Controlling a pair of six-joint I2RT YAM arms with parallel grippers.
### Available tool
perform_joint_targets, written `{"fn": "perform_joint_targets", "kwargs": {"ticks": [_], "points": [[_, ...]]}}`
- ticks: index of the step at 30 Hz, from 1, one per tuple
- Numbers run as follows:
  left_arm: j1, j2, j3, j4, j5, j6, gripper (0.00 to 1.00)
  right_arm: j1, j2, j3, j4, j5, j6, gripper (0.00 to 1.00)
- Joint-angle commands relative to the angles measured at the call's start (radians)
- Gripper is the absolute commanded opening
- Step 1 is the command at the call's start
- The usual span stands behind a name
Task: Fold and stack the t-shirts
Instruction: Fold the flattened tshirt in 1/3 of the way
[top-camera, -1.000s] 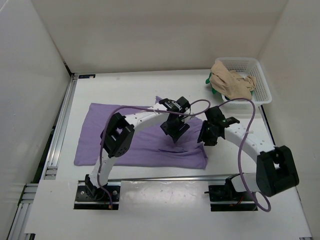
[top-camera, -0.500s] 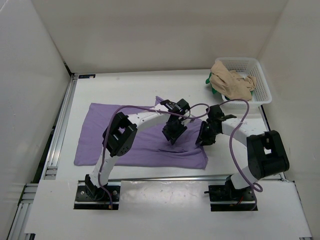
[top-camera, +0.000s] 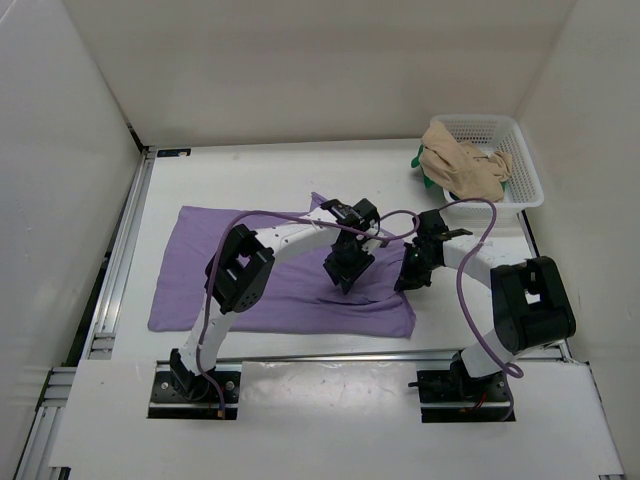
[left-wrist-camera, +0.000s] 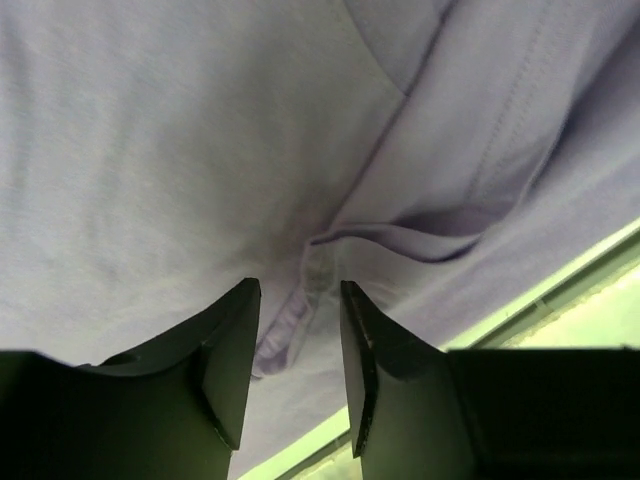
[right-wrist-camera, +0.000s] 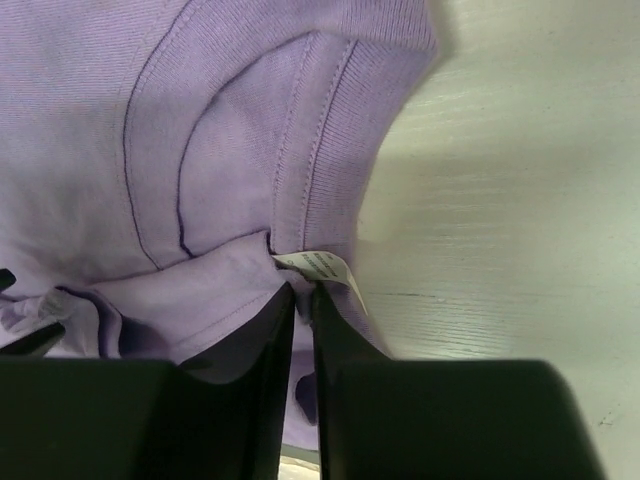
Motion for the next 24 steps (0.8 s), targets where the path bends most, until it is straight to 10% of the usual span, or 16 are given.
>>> {"fn": "perform_joint_targets", "kwargs": {"ticks": [1,6,19,24], "points": [[-0.011,-0.010,0.046,-0.019,0.068,0.009,0.51,-0.006,0.008,0.014,0.009,0.012,-0.018,0.11],[-0.011,0.001,0.066,-0.019,0.090,0.009,0.53,-0.006,-0.001,0.014,0.008,0.023,-0.018,0.00],[-0.002,0.053,0.066,-0.028,0.111,0.009,0.10,-0.006,-0.019,0.024,-0.001,0.043,-0.018,0.00],[-0.002,0.038,0.066,-0.028,0.098,0.009,0.10,-0.006,-0.019,0.033,-0.010,0.043,-0.018,0.00]]}}
